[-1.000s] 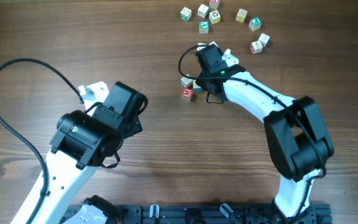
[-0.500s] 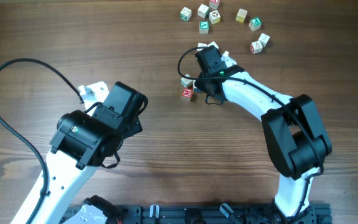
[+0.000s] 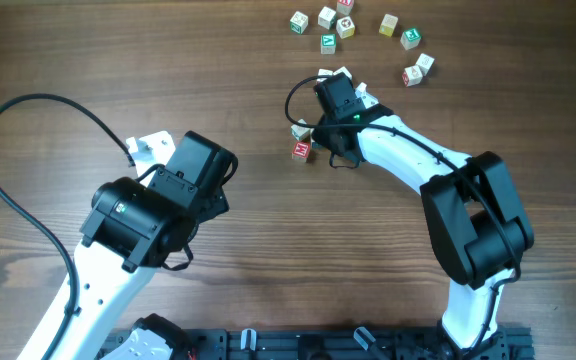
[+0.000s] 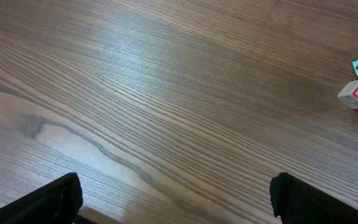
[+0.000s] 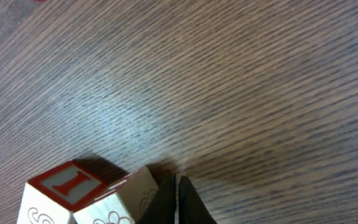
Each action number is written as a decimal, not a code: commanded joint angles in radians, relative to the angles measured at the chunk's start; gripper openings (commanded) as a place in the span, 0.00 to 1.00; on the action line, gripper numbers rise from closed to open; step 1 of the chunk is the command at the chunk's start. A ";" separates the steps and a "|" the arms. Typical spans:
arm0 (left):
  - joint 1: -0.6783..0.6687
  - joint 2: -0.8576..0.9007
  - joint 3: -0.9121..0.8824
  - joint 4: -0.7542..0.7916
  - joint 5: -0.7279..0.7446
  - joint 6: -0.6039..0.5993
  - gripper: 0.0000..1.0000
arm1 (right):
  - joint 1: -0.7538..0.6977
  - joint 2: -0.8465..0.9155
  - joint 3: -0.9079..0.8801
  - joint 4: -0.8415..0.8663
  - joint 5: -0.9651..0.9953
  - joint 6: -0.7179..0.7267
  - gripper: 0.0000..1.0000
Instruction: Form a circle
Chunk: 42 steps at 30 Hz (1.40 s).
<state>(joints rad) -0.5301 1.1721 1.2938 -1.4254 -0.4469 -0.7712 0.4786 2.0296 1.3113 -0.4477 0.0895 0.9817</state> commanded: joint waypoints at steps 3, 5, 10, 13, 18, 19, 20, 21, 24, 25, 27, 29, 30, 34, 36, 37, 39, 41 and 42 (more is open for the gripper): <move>0.003 -0.007 -0.004 -0.001 -0.003 0.005 1.00 | -0.005 0.018 -0.011 0.004 -0.014 -0.012 0.04; 0.003 -0.007 -0.004 -0.001 -0.003 0.005 1.00 | -0.005 0.018 -0.011 0.006 -0.018 -0.013 0.04; 0.003 -0.007 -0.004 -0.001 -0.003 0.005 1.00 | -0.005 0.018 -0.011 0.011 -0.029 -0.013 0.05; 0.003 -0.007 -0.004 -0.001 -0.003 0.005 1.00 | -0.005 0.018 -0.011 0.010 -0.029 -0.012 0.05; 0.003 -0.007 -0.004 0.000 -0.003 0.005 1.00 | -0.006 0.018 -0.011 0.003 -0.023 -0.007 0.05; 0.003 -0.007 -0.004 -0.001 -0.003 0.005 1.00 | -0.008 0.016 -0.009 -0.019 -0.005 0.024 0.05; 0.003 -0.007 -0.004 -0.001 -0.003 0.005 1.00 | -0.012 0.012 -0.008 -0.040 0.011 0.048 0.04; 0.003 -0.007 -0.004 -0.001 -0.003 0.005 1.00 | -0.014 0.006 -0.008 -0.054 0.019 0.051 0.05; 0.003 -0.007 -0.004 -0.001 -0.003 0.005 1.00 | -0.014 -0.008 -0.008 -0.112 0.033 0.069 0.05; 0.003 -0.007 -0.004 -0.001 -0.003 0.005 1.00 | -0.014 -0.018 -0.008 -0.144 0.032 0.074 0.05; 0.003 -0.007 -0.004 -0.001 -0.003 0.005 1.00 | -0.008 -0.034 -0.008 -0.196 0.005 0.069 0.05; 0.003 -0.007 -0.004 -0.001 -0.003 0.005 1.00 | 0.004 -0.042 -0.008 -0.211 -0.055 0.034 0.05; 0.003 -0.007 -0.004 -0.001 -0.003 0.005 1.00 | 0.012 -0.042 -0.008 -0.212 -0.075 0.023 0.05; 0.003 -0.007 -0.004 -0.001 -0.003 0.005 1.00 | 0.062 -0.042 -0.008 -0.211 -0.085 0.014 0.05; 0.003 -0.007 -0.004 -0.001 -0.003 0.005 1.00 | 0.083 -0.042 -0.008 -0.208 -0.084 0.013 0.04; 0.003 -0.007 -0.004 -0.001 -0.003 0.005 1.00 | 0.089 -0.042 -0.008 -0.201 -0.084 0.012 0.05; 0.003 -0.007 -0.004 -0.001 -0.003 0.005 1.00 | 0.097 -0.042 -0.008 -0.187 -0.085 0.004 0.05; 0.003 -0.007 -0.004 -0.001 -0.003 0.005 1.00 | 0.098 -0.042 -0.008 -0.171 -0.097 -0.024 0.05; 0.003 -0.007 -0.004 -0.001 -0.003 0.005 1.00 | 0.098 -0.042 -0.008 -0.158 -0.108 -0.045 0.05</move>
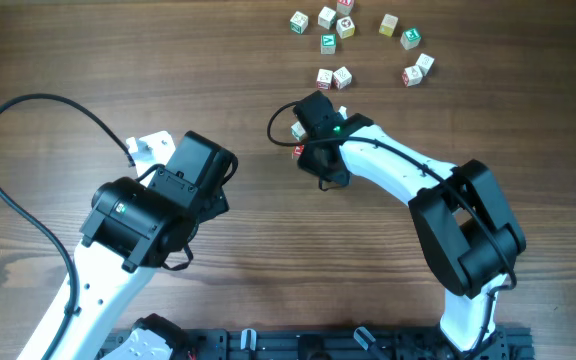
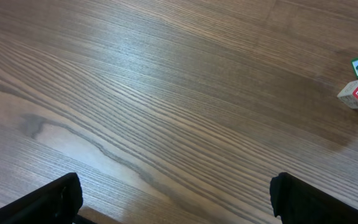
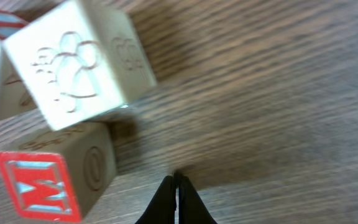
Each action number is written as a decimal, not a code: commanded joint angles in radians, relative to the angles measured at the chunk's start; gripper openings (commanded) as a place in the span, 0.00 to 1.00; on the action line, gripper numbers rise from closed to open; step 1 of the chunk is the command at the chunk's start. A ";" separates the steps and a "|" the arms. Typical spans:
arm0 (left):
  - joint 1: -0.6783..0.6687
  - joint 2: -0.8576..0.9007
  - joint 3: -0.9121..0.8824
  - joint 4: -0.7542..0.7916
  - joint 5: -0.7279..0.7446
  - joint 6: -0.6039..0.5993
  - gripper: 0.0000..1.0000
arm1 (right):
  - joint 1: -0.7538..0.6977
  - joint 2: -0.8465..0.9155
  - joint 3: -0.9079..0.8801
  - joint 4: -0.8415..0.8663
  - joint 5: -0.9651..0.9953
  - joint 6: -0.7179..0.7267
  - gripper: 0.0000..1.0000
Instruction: Form a circle
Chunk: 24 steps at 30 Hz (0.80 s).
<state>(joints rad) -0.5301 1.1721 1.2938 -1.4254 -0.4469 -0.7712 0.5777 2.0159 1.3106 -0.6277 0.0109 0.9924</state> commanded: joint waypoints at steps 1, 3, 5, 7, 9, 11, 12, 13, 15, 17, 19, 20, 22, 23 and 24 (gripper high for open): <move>0.003 -0.007 -0.004 0.000 -0.003 0.005 1.00 | -0.001 -0.028 -0.008 0.033 -0.034 -0.076 0.05; 0.003 -0.007 -0.004 -0.001 -0.003 0.005 1.00 | -0.001 -0.027 -0.008 0.062 -0.035 -0.112 0.05; 0.003 -0.007 -0.004 -0.001 -0.003 0.005 1.00 | -0.001 -0.026 -0.008 0.076 -0.035 -0.128 0.05; 0.003 -0.007 -0.004 -0.001 -0.003 0.005 1.00 | -0.001 -0.026 -0.008 0.073 -0.035 -0.128 0.05; 0.003 -0.007 -0.004 -0.001 -0.003 0.005 1.00 | 0.003 -0.026 -0.008 0.066 -0.032 -0.126 0.05; 0.003 -0.007 -0.004 -0.001 -0.003 0.005 1.00 | 0.012 -0.026 -0.008 0.066 -0.028 -0.124 0.04; 0.003 -0.007 -0.004 -0.001 -0.003 0.005 1.00 | 0.016 -0.026 -0.008 0.066 -0.029 -0.124 0.05; 0.003 -0.007 -0.004 -0.001 -0.003 0.005 1.00 | 0.023 -0.027 -0.008 0.064 -0.029 -0.117 0.04; 0.003 -0.007 -0.004 -0.001 -0.003 0.005 1.00 | 0.037 -0.031 -0.008 0.058 -0.035 -0.117 0.04; 0.003 -0.007 -0.004 -0.001 -0.003 0.005 1.00 | 0.056 -0.037 -0.008 0.048 -0.016 -0.117 0.05; 0.003 -0.007 -0.004 -0.001 -0.003 0.005 1.00 | 0.076 -0.038 -0.008 0.040 0.031 -0.122 0.05; 0.003 -0.007 -0.004 -0.001 -0.003 0.005 1.00 | 0.085 -0.045 -0.008 0.031 0.045 -0.128 0.05; 0.003 -0.007 -0.004 -0.001 -0.003 0.005 1.00 | 0.100 -0.061 -0.008 0.004 0.082 -0.125 0.18; 0.003 -0.007 -0.004 0.000 -0.003 0.005 1.00 | 0.109 -0.065 -0.008 0.001 0.102 -0.124 0.46; 0.003 -0.007 -0.004 -0.001 -0.003 0.005 1.00 | 0.114 -0.066 -0.008 0.002 0.108 -0.124 0.56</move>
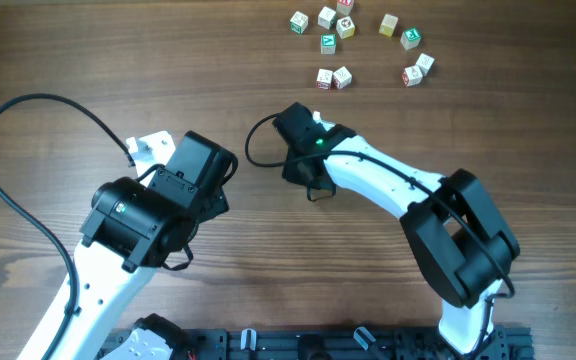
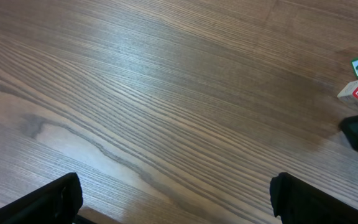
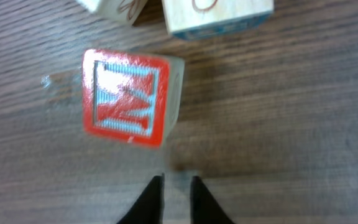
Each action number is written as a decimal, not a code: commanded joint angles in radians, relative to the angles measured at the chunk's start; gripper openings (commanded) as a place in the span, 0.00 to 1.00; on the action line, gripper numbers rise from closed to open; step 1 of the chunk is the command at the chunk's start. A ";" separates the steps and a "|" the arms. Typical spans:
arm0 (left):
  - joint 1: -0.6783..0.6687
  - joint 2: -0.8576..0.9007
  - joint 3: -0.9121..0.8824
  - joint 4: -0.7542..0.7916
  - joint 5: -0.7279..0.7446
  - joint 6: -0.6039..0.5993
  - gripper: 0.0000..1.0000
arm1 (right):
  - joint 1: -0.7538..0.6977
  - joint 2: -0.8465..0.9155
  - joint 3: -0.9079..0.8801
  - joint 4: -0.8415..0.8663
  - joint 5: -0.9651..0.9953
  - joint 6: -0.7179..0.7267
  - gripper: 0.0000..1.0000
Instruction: Form a circle
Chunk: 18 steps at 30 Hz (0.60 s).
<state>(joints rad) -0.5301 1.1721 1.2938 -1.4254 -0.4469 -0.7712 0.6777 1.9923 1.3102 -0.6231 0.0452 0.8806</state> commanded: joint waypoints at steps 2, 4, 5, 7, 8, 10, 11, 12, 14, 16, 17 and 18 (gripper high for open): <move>0.003 -0.007 -0.004 -0.001 -0.003 0.005 1.00 | 0.023 -0.042 -0.007 0.017 0.087 0.014 0.72; 0.003 -0.007 -0.004 -0.001 -0.003 0.005 1.00 | 0.023 -0.042 -0.007 0.032 0.095 0.045 0.75; 0.003 -0.007 -0.004 -0.001 -0.003 0.005 1.00 | 0.024 -0.042 -0.007 0.035 0.110 0.068 0.77; 0.003 -0.007 -0.004 -0.001 -0.003 0.005 1.00 | 0.024 -0.042 -0.007 0.046 0.135 0.096 0.84; 0.003 -0.007 -0.004 -0.001 -0.003 0.005 1.00 | 0.027 -0.042 -0.007 0.062 0.135 0.095 0.84; 0.003 -0.007 -0.004 -0.001 -0.003 0.005 1.00 | 0.040 -0.036 -0.007 0.088 0.151 0.093 0.81; 0.003 -0.007 -0.004 -0.001 -0.003 0.005 1.00 | 0.046 -0.032 -0.007 0.100 0.165 0.091 0.76; 0.003 -0.007 -0.004 -0.001 -0.003 0.005 1.00 | 0.051 -0.030 -0.007 0.109 0.173 0.090 0.73; 0.003 -0.007 -0.004 0.000 -0.003 0.005 1.00 | 0.059 -0.024 -0.007 0.114 0.195 0.091 0.67; 0.003 -0.007 -0.004 -0.001 -0.003 0.005 1.00 | 0.060 -0.019 -0.007 0.118 0.206 0.092 0.67; 0.003 -0.007 -0.004 -0.001 -0.003 0.005 1.00 | 0.060 -0.016 -0.007 0.123 0.210 0.092 0.67; 0.003 -0.007 -0.004 -0.001 -0.003 0.005 1.00 | 0.060 -0.011 -0.007 0.129 0.214 0.092 0.67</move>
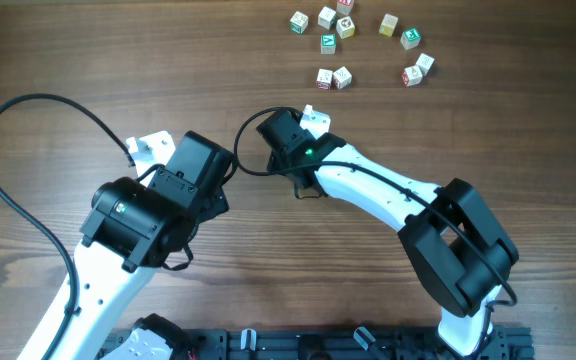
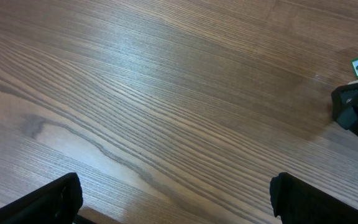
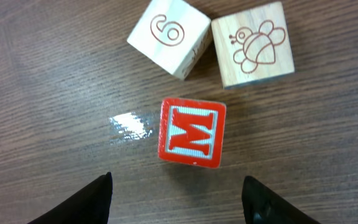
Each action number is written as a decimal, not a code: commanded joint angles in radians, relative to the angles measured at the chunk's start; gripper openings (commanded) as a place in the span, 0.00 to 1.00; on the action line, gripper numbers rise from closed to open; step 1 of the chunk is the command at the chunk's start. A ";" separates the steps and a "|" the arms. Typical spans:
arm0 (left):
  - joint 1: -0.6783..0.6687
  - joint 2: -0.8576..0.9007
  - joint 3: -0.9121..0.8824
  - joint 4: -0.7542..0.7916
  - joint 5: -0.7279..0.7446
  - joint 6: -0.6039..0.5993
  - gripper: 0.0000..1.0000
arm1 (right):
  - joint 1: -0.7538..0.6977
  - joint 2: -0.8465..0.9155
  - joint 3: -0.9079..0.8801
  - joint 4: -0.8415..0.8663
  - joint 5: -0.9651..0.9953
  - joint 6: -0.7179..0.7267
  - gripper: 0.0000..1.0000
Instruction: Form a circle
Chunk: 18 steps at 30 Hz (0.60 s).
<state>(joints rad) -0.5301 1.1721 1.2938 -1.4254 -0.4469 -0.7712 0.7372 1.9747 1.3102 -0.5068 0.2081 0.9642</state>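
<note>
Small wooden letter blocks lie scattered at the far side of the table, among them a pair (image 1: 333, 77) nearest the arms. A red M block (image 3: 191, 132) lies on the wood just ahead of my right gripper (image 3: 179, 208), which is open wide and holds nothing. Beyond the M block sit a block marked 6 (image 3: 171, 37) and a bee block (image 3: 257, 45), touching at a corner. My left gripper (image 2: 176, 208) hangs open over bare wood. It sees a green block and the right arm's black head at its right edge.
A loose arc of several blocks (image 1: 345, 27) runs along the table's far edge, with two more at the right (image 1: 418, 69). The left arm's black cable (image 1: 28, 105) loops over the left side. Both arm bases stand at the near edge.
My right gripper's fingers stood a narrow gap apart close behind the red M block; now they are wide apart and the block lies farther ahead. The arm's head sits farther left. The left arm is unchanged.
My right gripper was shut, low beside two blocks near the middle. Then it was shut beside the M block and its neighbours, lower left, with the pair left behind. Then its fingers were slightly apart behind the M block, and now wide open. The left arm never moved.
</note>
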 commanded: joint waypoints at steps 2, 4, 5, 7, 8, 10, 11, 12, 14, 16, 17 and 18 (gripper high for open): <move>0.003 -0.007 -0.004 -0.001 -0.003 0.005 1.00 | 0.000 0.023 -0.007 0.032 0.054 0.008 0.67; 0.003 -0.007 -0.004 -0.001 -0.003 0.005 1.00 | -0.001 0.031 -0.007 0.039 0.054 0.008 0.67; 0.003 -0.007 -0.004 -0.001 -0.003 0.005 1.00 | 0.000 0.031 -0.007 0.040 0.060 0.009 0.66; 0.003 -0.007 -0.004 -0.001 -0.003 0.005 1.00 | 0.000 0.036 -0.007 0.040 0.081 0.018 0.62; 0.003 -0.007 -0.004 -0.001 -0.003 0.005 1.00 | 0.000 0.045 -0.007 0.043 0.087 0.028 0.61; 0.003 -0.007 -0.004 -0.001 -0.003 0.005 1.00 | -0.002 0.066 -0.007 0.055 0.087 0.027 0.61; 0.003 -0.007 -0.004 -0.001 -0.003 0.005 1.00 | -0.002 0.076 -0.007 0.061 0.088 0.026 0.61; 0.003 -0.007 -0.004 -0.001 -0.003 0.005 1.00 | -0.002 0.080 -0.007 0.066 0.088 0.022 0.60; 0.003 -0.007 -0.004 -0.001 -0.003 0.005 1.00 | -0.002 0.088 -0.007 0.077 0.087 0.012 0.59; 0.003 -0.007 -0.004 -0.001 -0.003 0.005 1.00 | -0.002 0.089 -0.007 0.080 0.088 0.008 0.57; 0.003 -0.007 -0.004 -0.001 -0.003 0.005 1.00 | -0.002 0.089 -0.007 0.081 0.088 0.007 0.54; 0.003 -0.007 -0.004 -0.001 -0.003 0.005 1.00 | -0.002 0.089 -0.007 0.080 0.088 0.007 0.52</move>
<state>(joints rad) -0.5301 1.1721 1.2938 -1.4254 -0.4469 -0.7712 0.7364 2.0499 1.3102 -0.4309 0.2695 0.9756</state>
